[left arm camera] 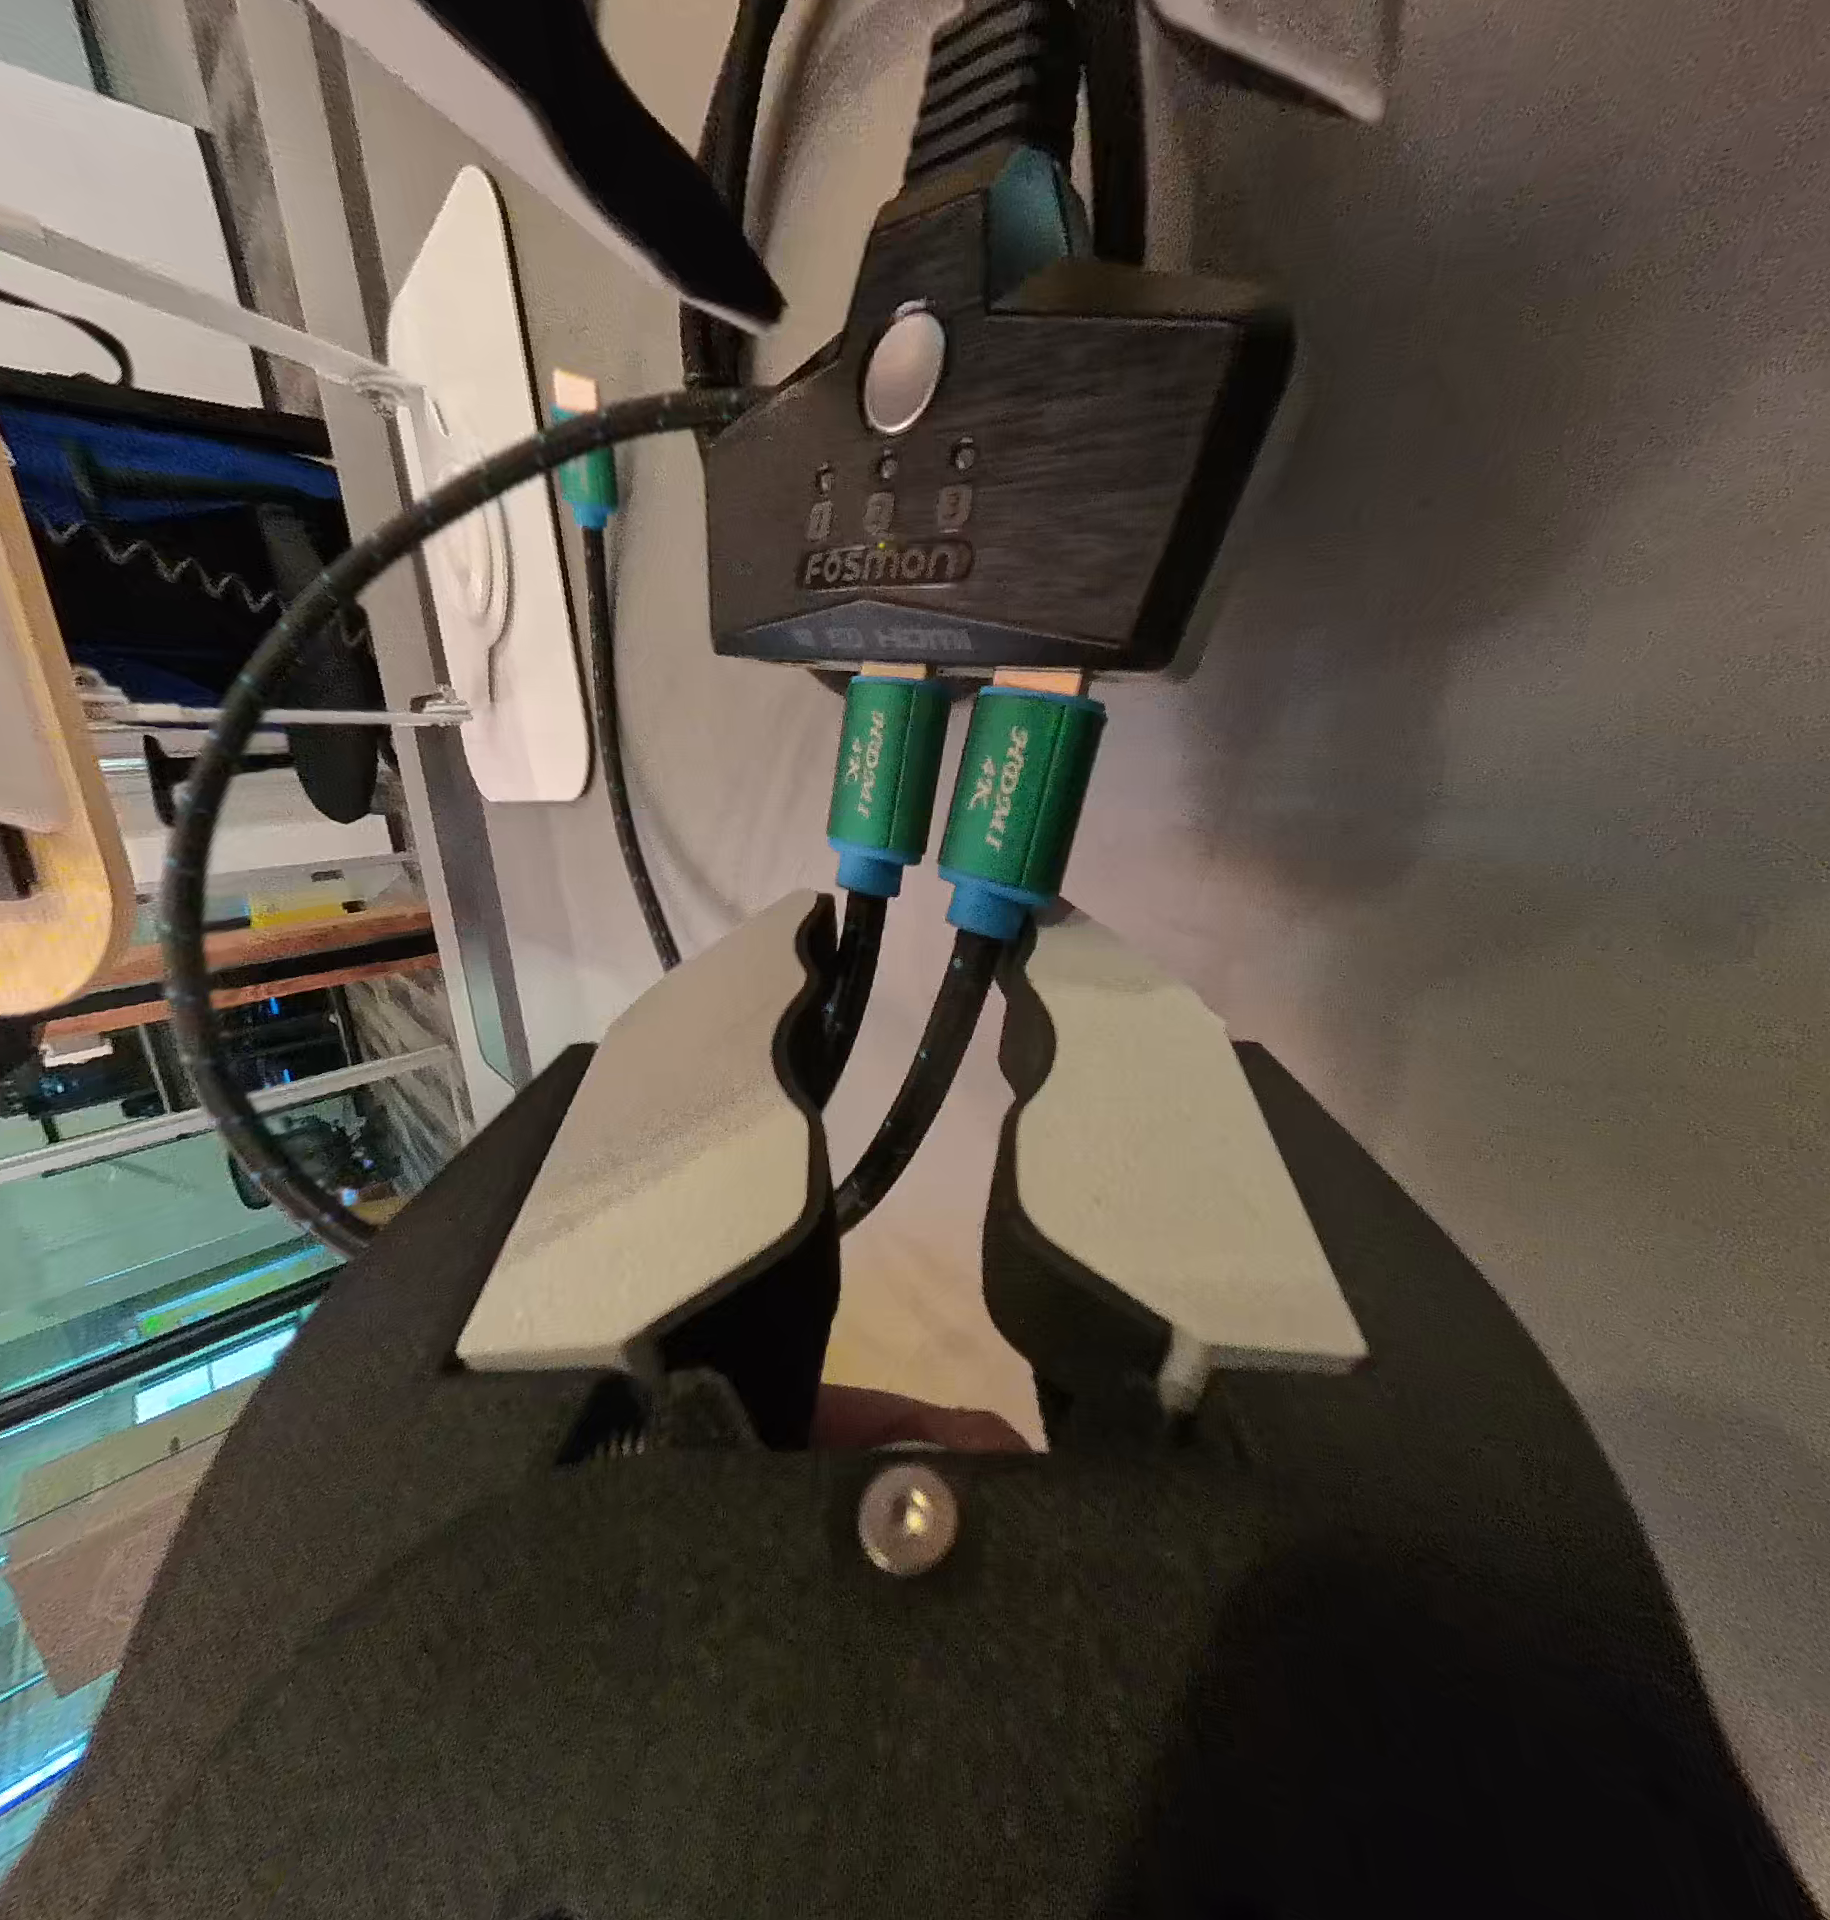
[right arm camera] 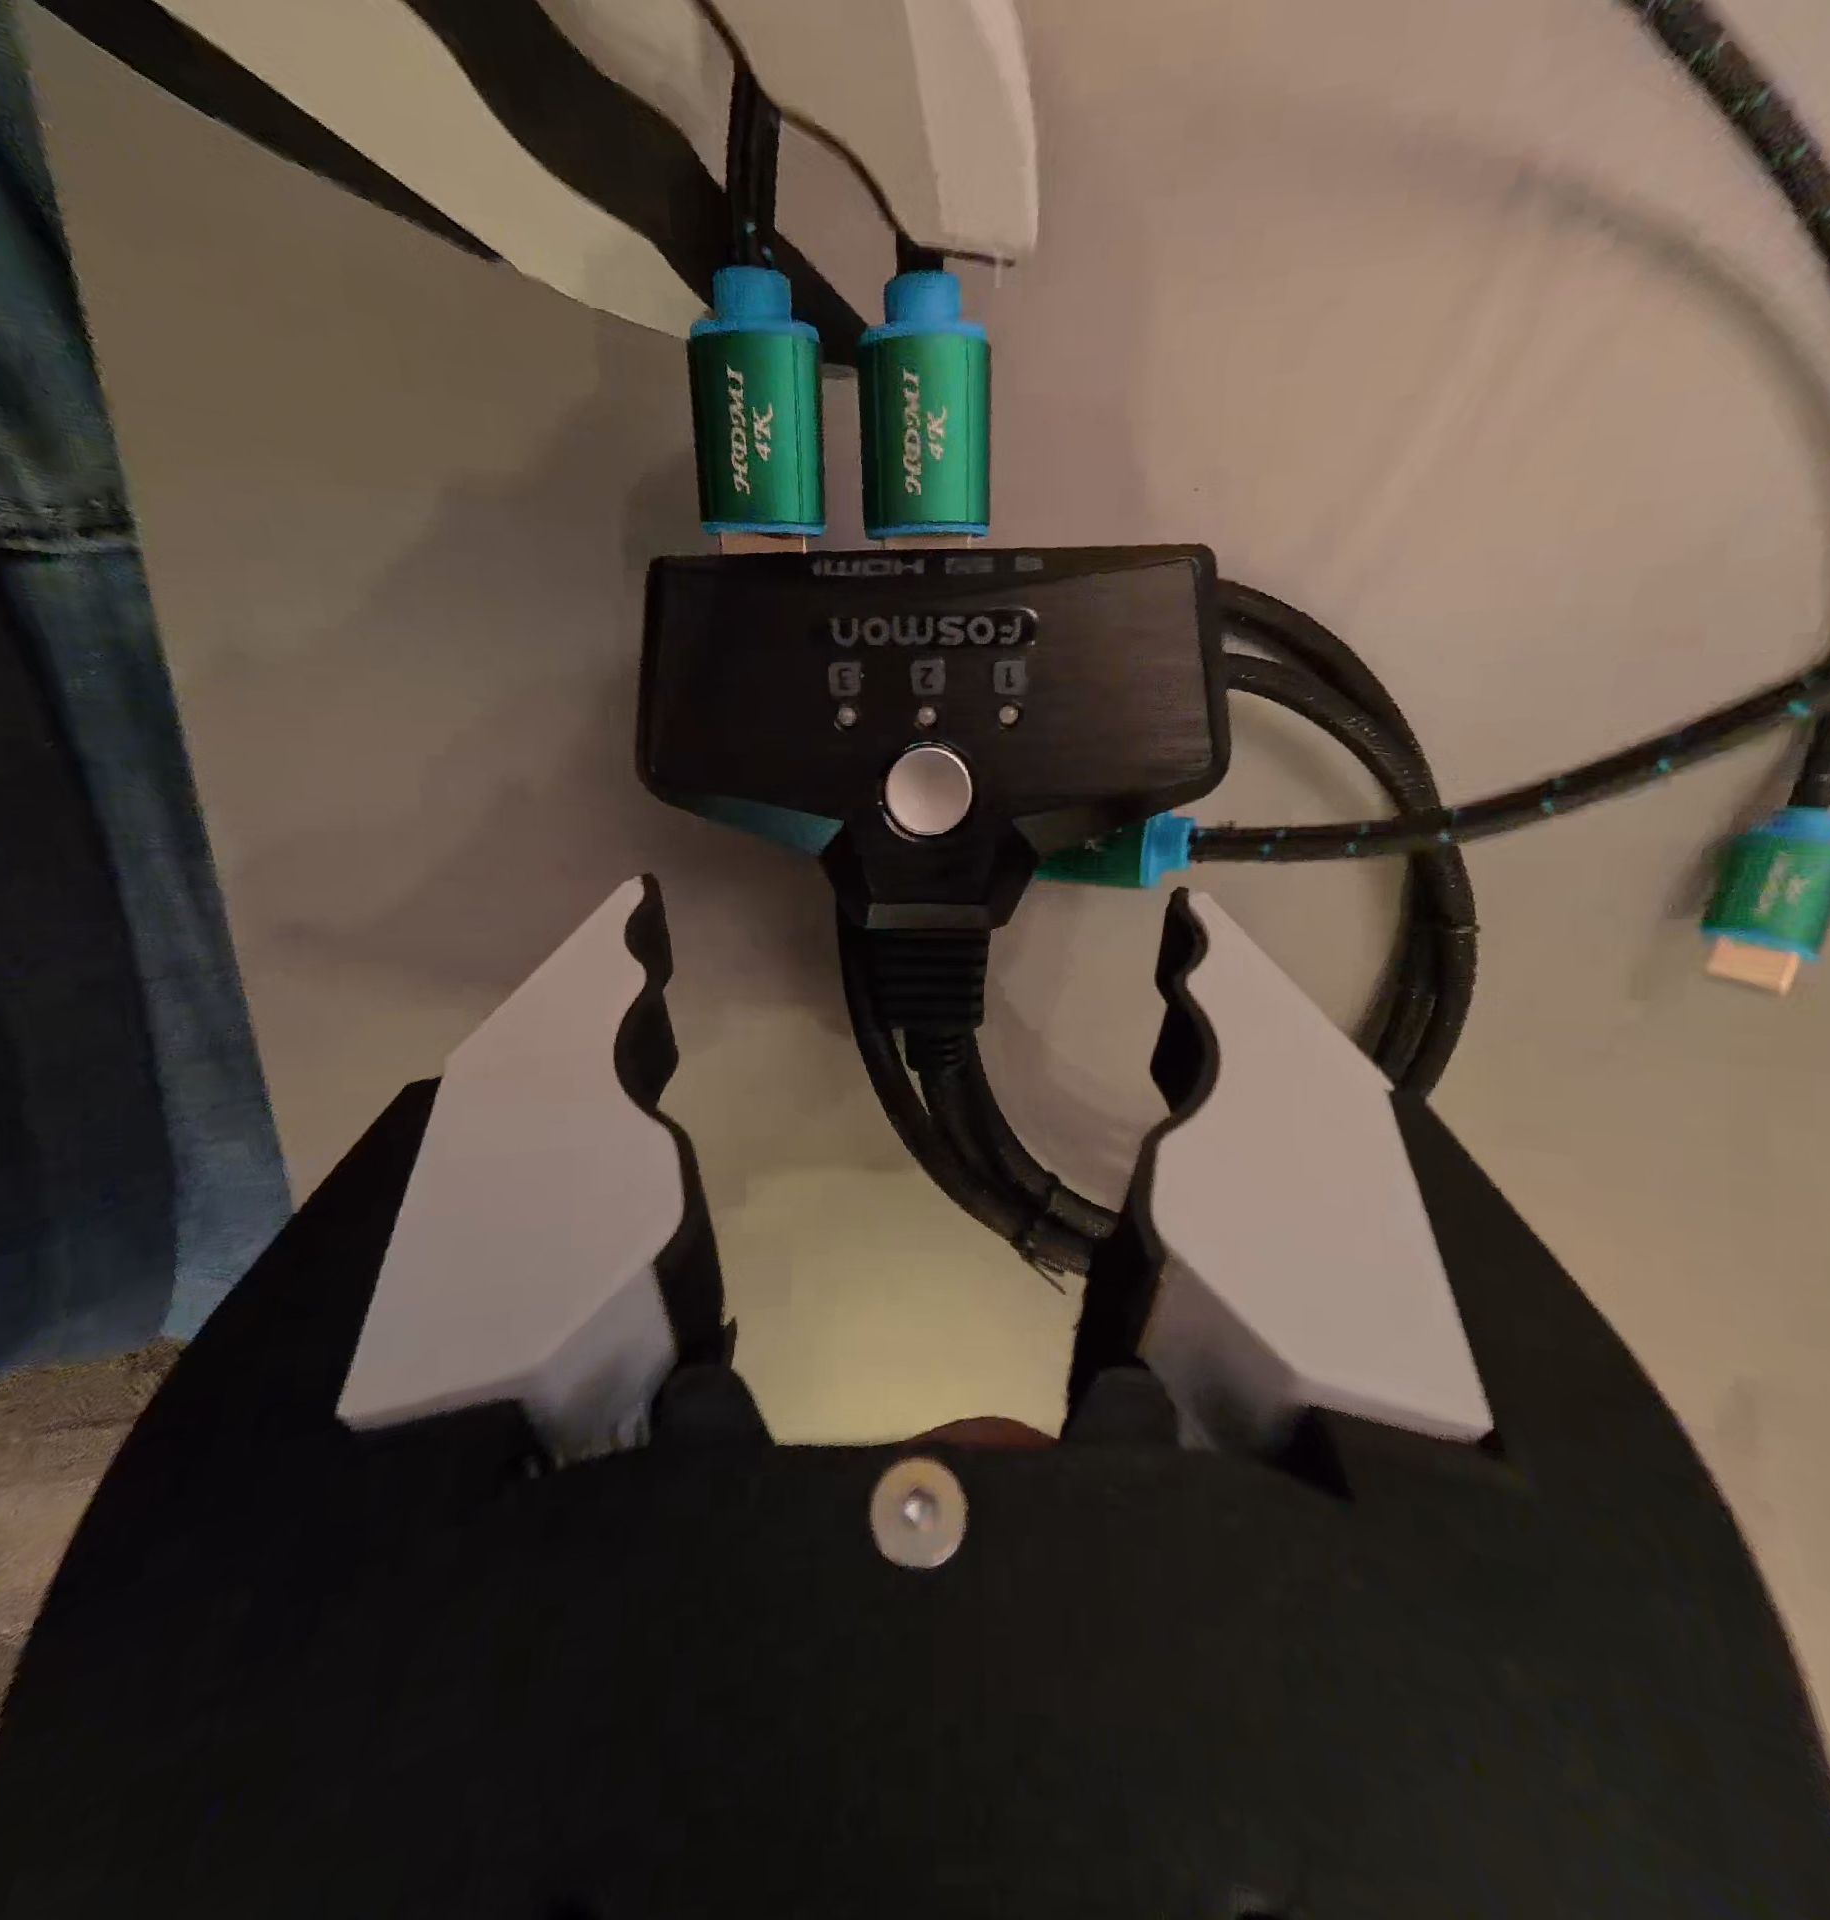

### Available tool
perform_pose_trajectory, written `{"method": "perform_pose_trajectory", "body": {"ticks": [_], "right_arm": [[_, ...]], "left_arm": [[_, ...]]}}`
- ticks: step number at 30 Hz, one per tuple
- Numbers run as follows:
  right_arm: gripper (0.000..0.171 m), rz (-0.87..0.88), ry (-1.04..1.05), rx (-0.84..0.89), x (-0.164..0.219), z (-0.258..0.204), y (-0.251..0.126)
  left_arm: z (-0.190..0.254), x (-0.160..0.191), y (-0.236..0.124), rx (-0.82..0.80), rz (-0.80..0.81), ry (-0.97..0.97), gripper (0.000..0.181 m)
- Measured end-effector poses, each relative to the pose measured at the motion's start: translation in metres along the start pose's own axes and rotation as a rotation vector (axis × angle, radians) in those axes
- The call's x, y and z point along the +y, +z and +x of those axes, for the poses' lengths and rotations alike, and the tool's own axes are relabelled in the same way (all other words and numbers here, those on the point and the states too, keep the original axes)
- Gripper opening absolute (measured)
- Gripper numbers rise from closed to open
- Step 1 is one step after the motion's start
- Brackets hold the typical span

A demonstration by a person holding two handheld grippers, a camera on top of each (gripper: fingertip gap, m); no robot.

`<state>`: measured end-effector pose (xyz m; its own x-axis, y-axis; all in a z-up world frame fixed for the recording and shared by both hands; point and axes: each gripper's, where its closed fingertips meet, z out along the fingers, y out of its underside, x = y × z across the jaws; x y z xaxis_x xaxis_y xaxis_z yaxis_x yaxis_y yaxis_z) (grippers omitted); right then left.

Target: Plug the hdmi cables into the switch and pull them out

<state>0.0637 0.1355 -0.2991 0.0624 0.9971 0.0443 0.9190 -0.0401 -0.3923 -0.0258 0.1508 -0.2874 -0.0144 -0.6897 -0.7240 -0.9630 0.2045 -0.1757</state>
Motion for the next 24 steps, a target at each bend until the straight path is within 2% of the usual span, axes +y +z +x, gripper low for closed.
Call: {"method": "perform_pose_trajectory", "body": {"ticks": [3, 6, 7, 9, 11, 12, 13, 19, 22, 24], "right_arm": [[0.093, -0.093, -0.039, 0.082, 0.011, 0.008, 0.019], [0.087, -0.053, -0.02, 0.14, 0.005, 0.018, 0.027], [0.083, -0.026, -0.026, 0.13, 0.002, 0.016, 0.028], [0.057, 0.001, -0.019, 0.09, 0.001, 0.012, 0.03], [0.05, 0.019, -0.02, 0.108, 0.0, 0.016, 0.031], [0.039, 0.024, -0.019, 0.131, 0.0, 0.02, 0.03], [0.036, 0.041, -0.008, 0.141, -0.001, 0.022, 0.031], [0.034, 0.13, 0.069, 0.118, -0.008, 0.024, 0.028], [0.033, 0.135, 0.091, 0.151, -0.006, 0.033, 0.02], [0.033, 0.191, 0.115, 0.161, -0.011, 0.037, 0.01]], "left_arm": [[0.006, -0.005, 0.001, 0.082, 0.025, -0.084, 0.028], [0.008, -0.004, 0.0, 0.153, 0.024, -0.16, 0.028], [0.008, -0.002, 0.0, 0.179, 0.025, -0.187, 0.028], [0.009, -0.001, 0.002, 0.239, 0.042, -0.261, 0.028], [0.01, 0.002, 0.005, 0.276, 0.048, -0.289, 0.029], [0.01, 0.002, 0.005, 0.289, 0.063, -0.312, 0.029], [0.008, 0.001, 0.005, 0.294, 0.078, -0.344, 0.029], [-0.01, -0.001, -0.007, 0.254, 0.147, -0.41, 0.038], [-0.036, -0.021, -0.037, 0.228, 0.331, -0.521, 0.054], [-0.056, -0.014, -0.052, 0.126, 0.303, -0.505, 0.06]]}}
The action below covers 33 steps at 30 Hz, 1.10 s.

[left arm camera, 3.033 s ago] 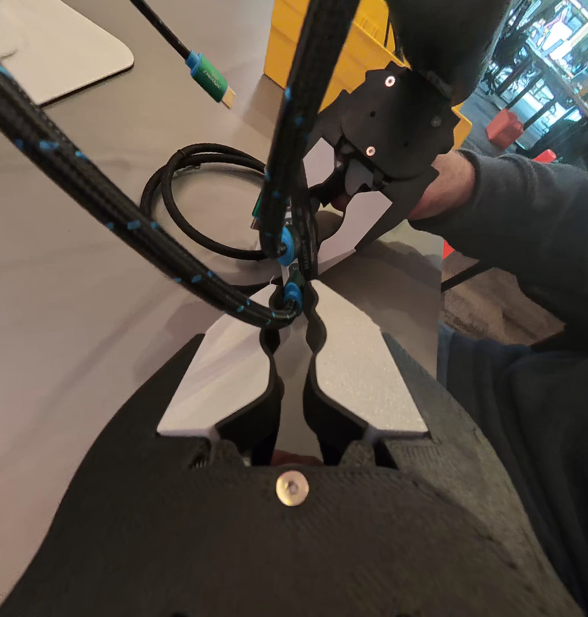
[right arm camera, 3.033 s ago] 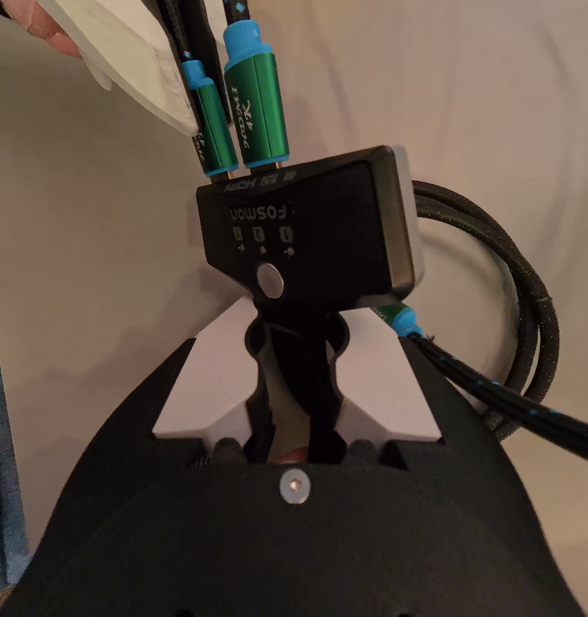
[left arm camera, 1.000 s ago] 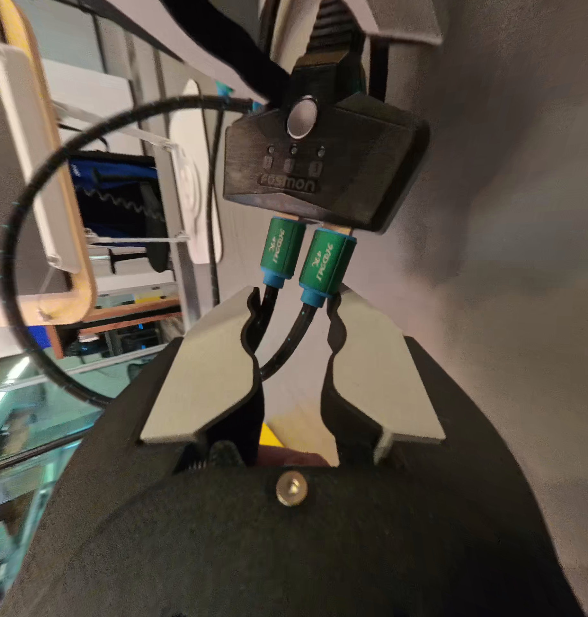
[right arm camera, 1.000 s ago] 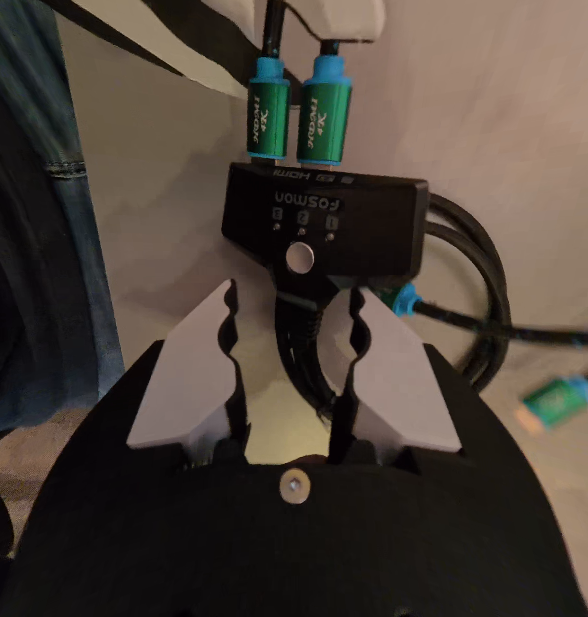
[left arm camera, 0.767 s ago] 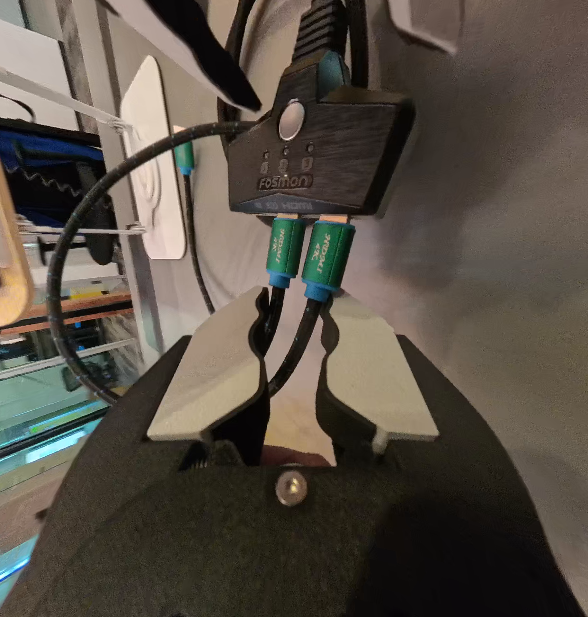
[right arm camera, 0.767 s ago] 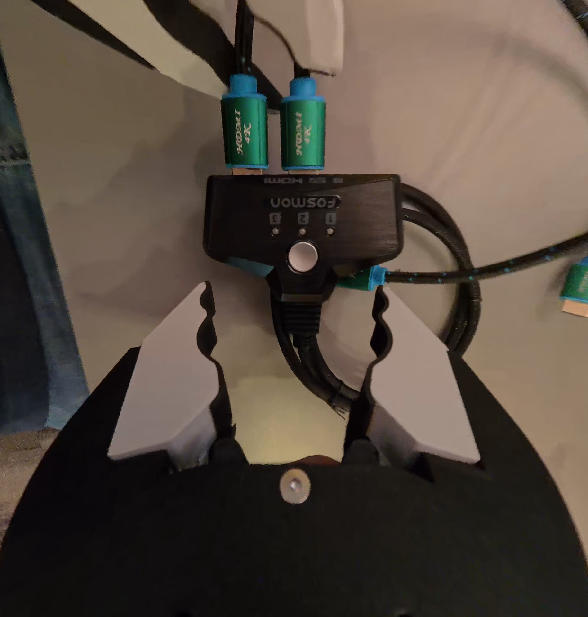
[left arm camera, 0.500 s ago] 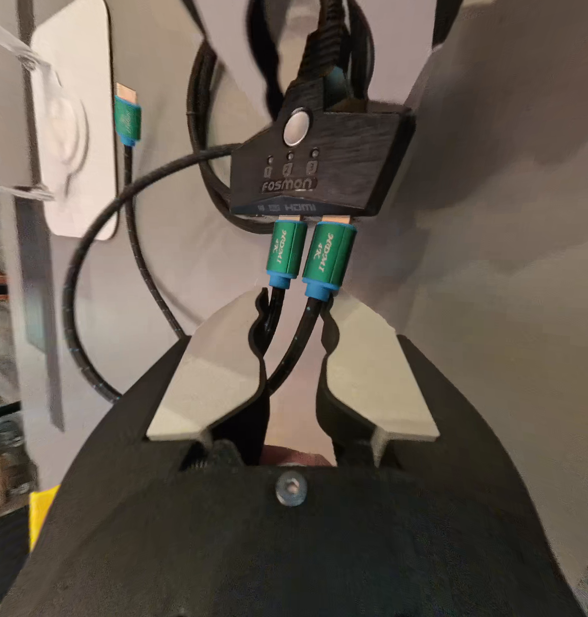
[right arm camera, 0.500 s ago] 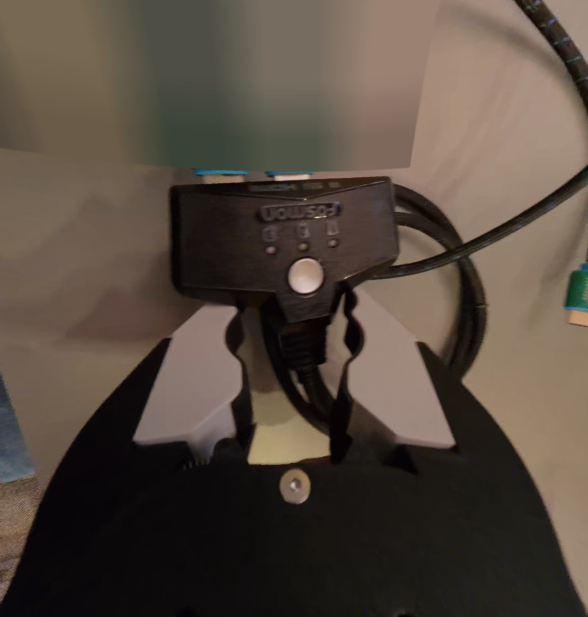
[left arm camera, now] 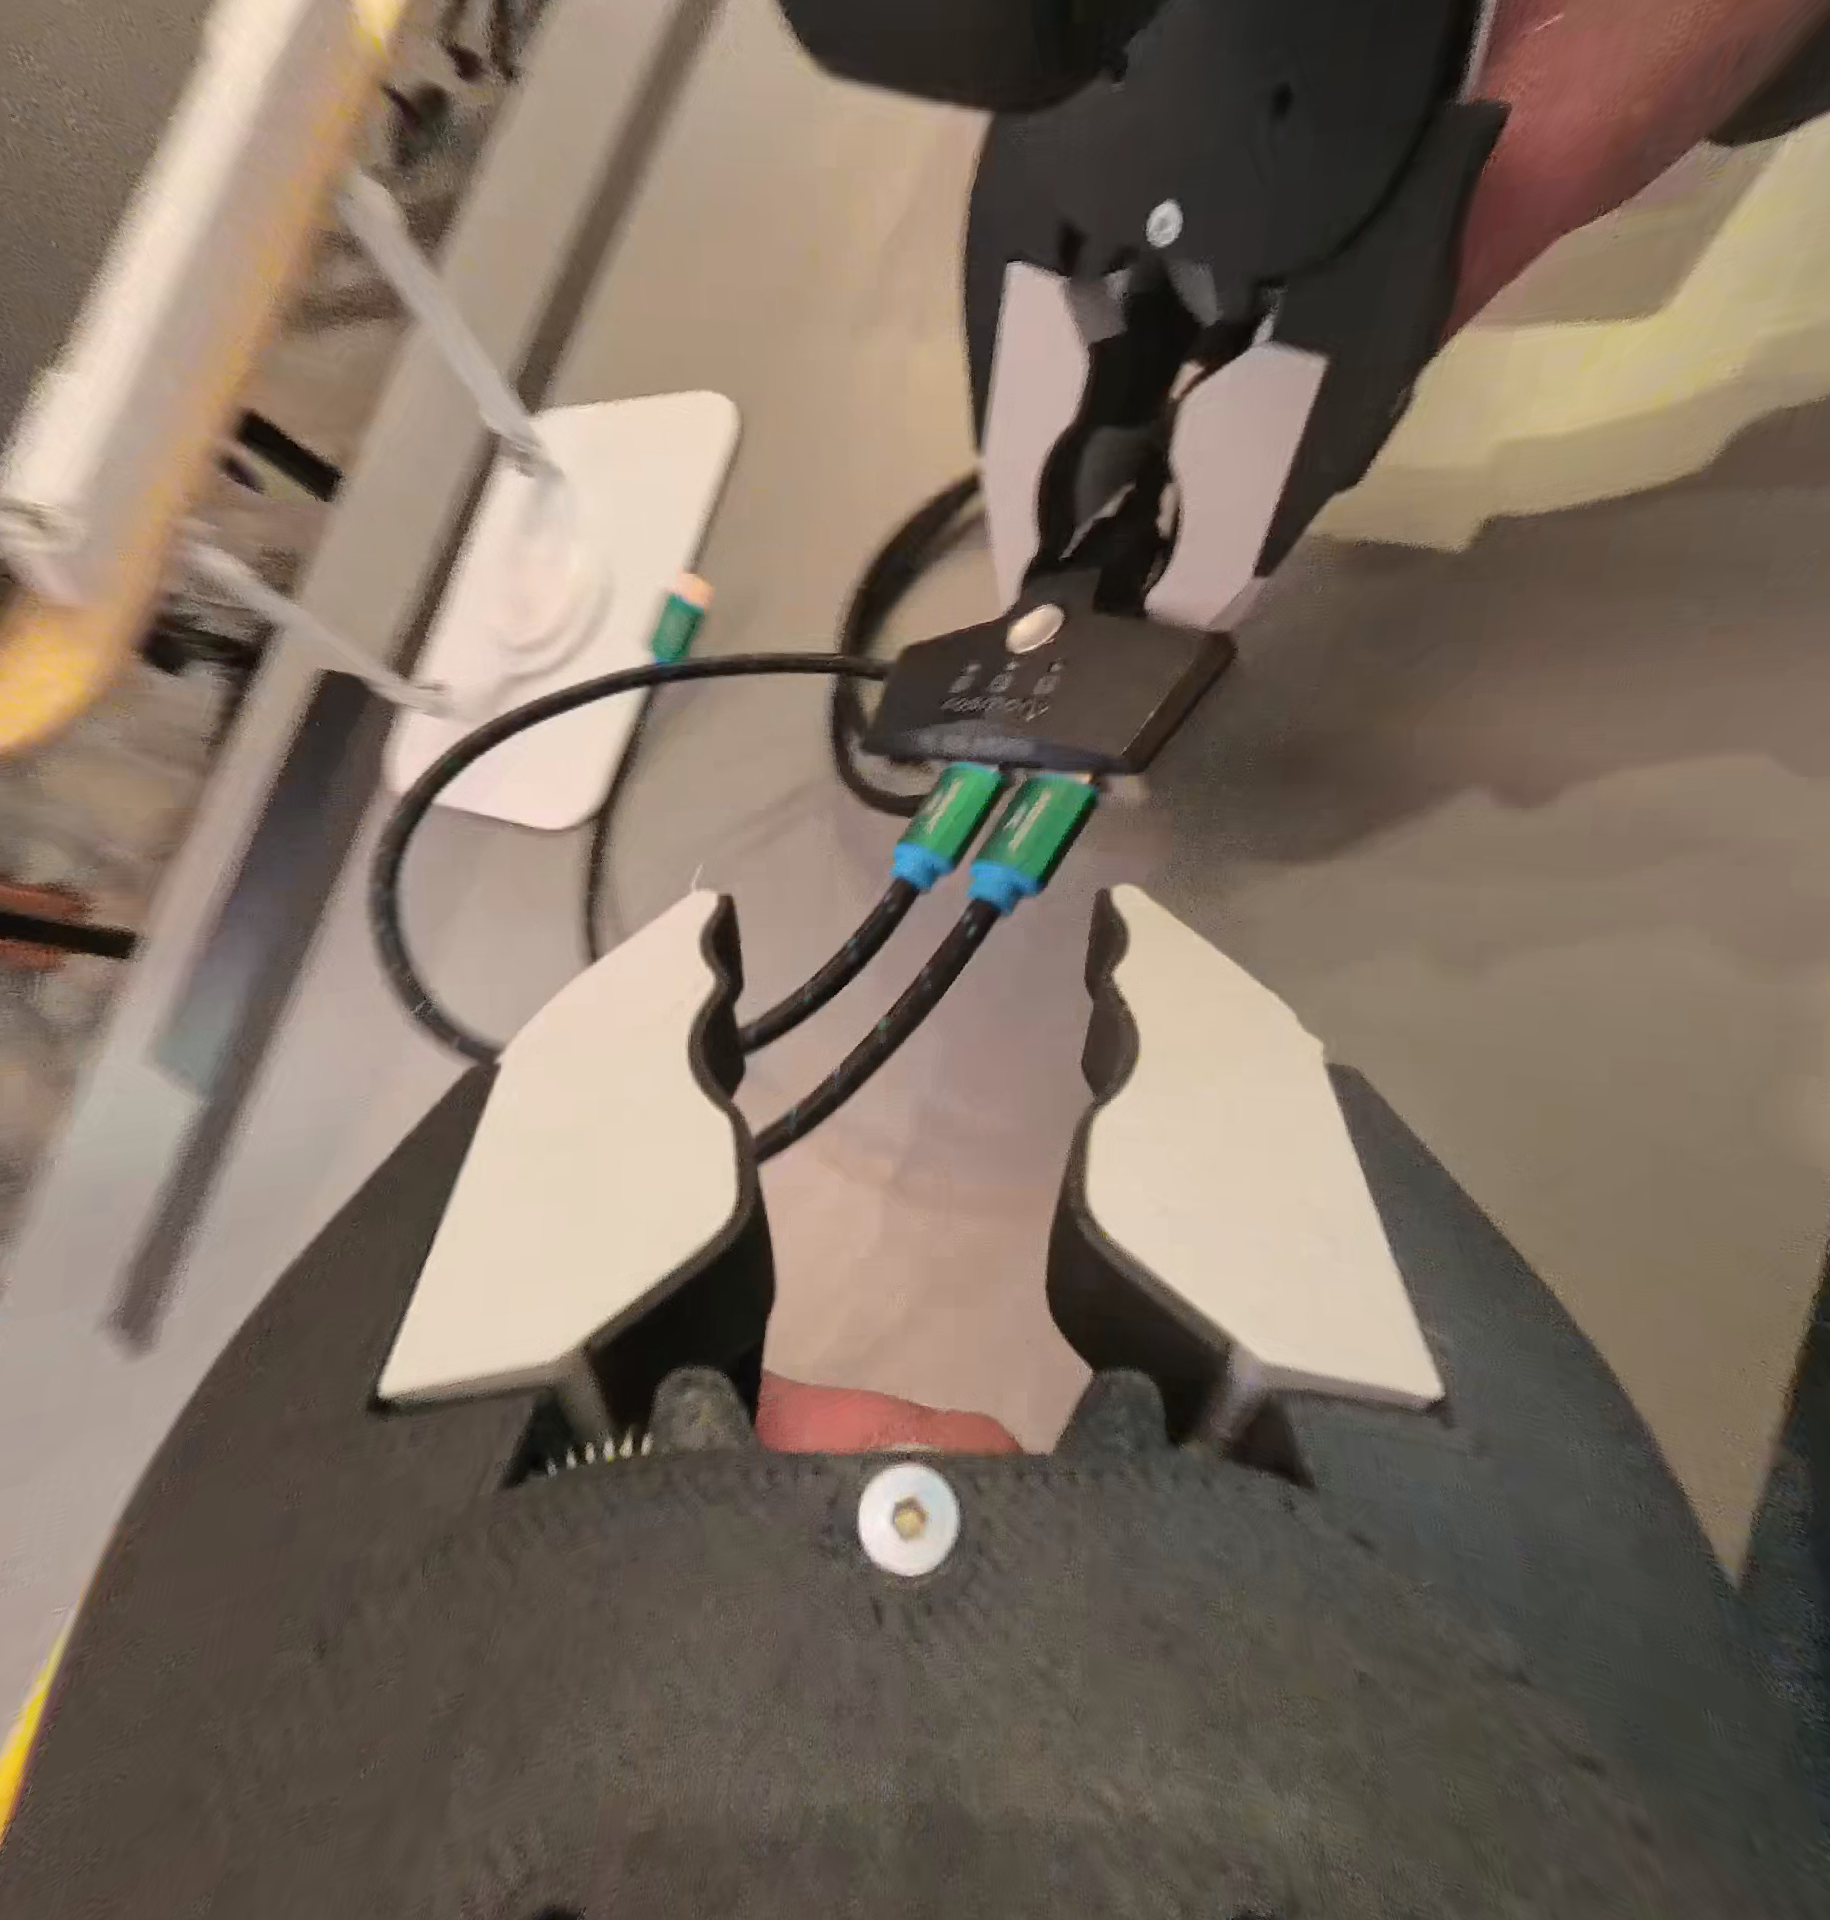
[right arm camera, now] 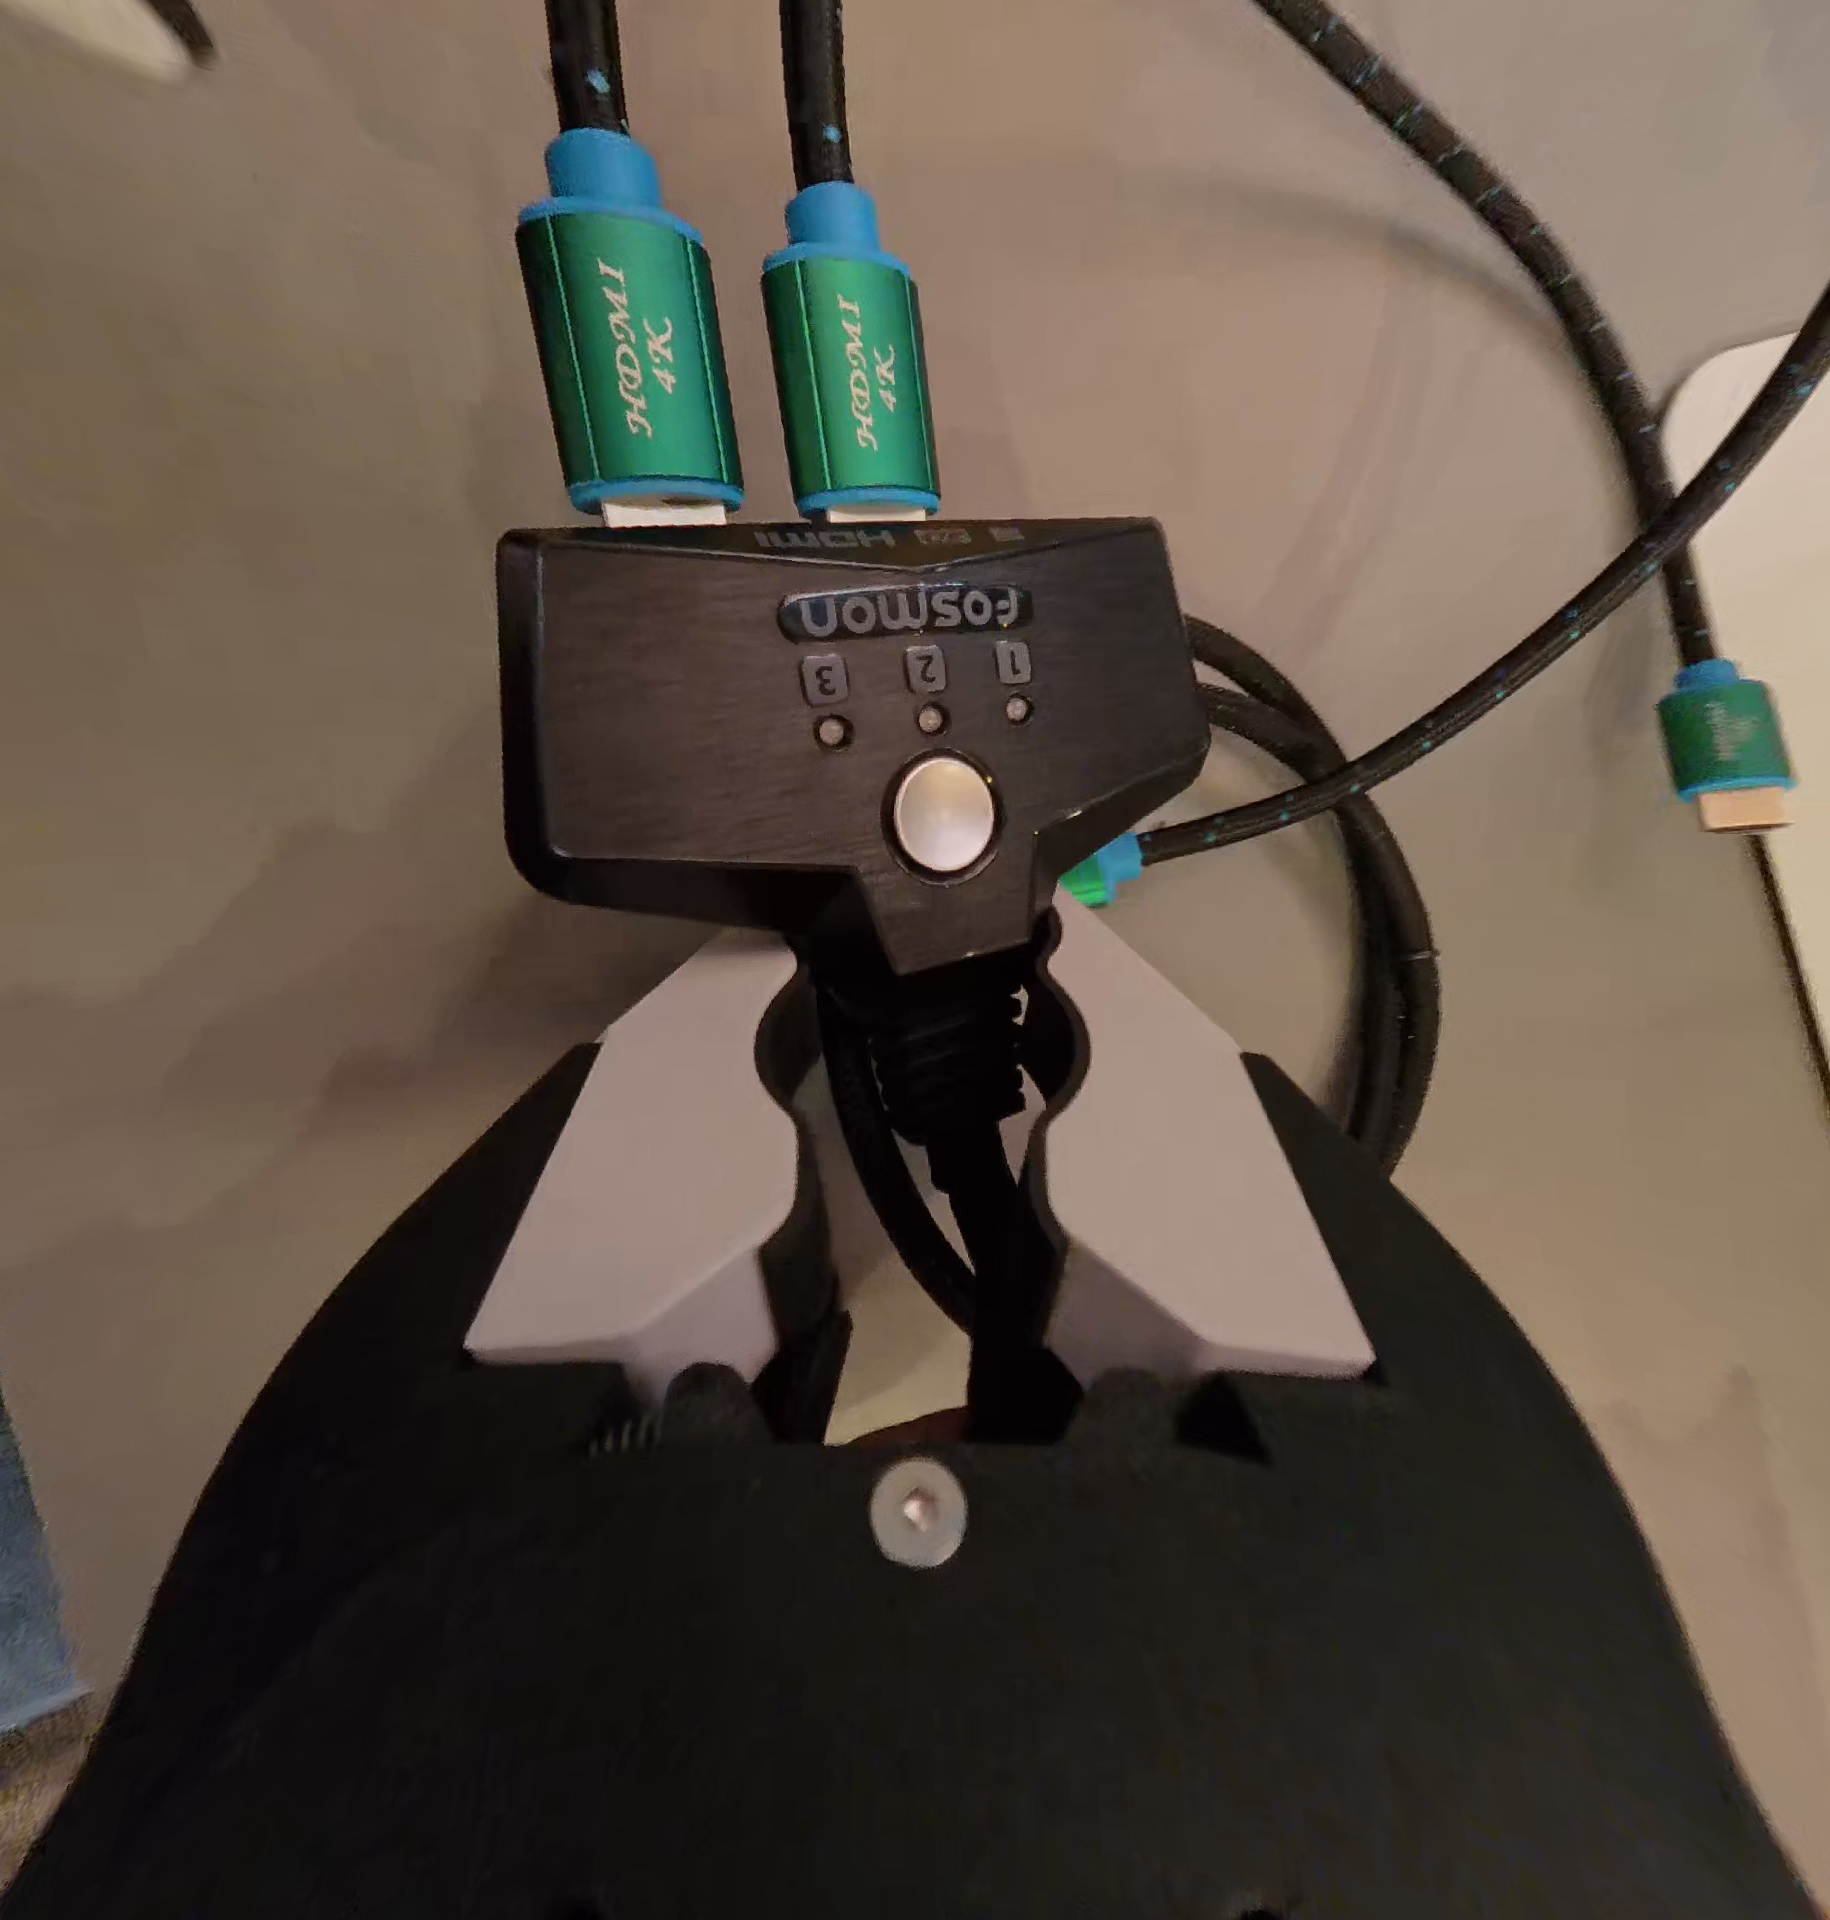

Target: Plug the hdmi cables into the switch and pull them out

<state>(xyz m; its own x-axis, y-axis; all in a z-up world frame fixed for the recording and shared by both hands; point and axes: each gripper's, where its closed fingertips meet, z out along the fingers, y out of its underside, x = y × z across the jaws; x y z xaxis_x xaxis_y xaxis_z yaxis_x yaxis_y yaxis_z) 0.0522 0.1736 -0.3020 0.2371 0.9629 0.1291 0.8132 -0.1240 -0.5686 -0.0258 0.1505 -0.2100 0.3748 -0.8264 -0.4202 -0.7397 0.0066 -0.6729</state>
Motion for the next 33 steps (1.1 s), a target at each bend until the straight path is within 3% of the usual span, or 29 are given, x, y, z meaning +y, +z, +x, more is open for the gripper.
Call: {"method": "perform_pose_trajectory", "body": {"ticks": [8, 12, 21, 24, 28, 33], "right_arm": [[0.032, 0.246, 0.146, -0.009, -0.039, 0.02, -0.068], [0.031, 0.356, 0.156, 0.015, -0.062, 0.027, -0.121], [0.032, 0.518, 0.15, 0.14, -0.088, 0.052, -0.266], [0.032, 0.469, 0.145, 0.252, -0.072, 0.067, -0.311], [0.032, 0.302, 0.223, 0.446, -0.015, 0.103, -0.346], [0.032, 0.162, 0.463, 0.49, 0.089, 0.145, -0.33]], "left_arm": [[-0.023, -0.01, -0.04, -0.208, 0.146, 0.002, 0.058], [-0.019, 0.018, -0.028, -0.223, 0.078, -0.004, 0.058], [-0.007, 0.043, -0.003, -0.197, 0.011, 0.019, 0.058], [-0.004, 0.047, 0.002, -0.185, 0.002, 0.023, 0.058], [-0.002, 0.051, 0.006, -0.181, -0.011, 0.024, 0.058], [0.001, 0.058, 0.013, -0.169, -0.032, 0.025, 0.058]]}}
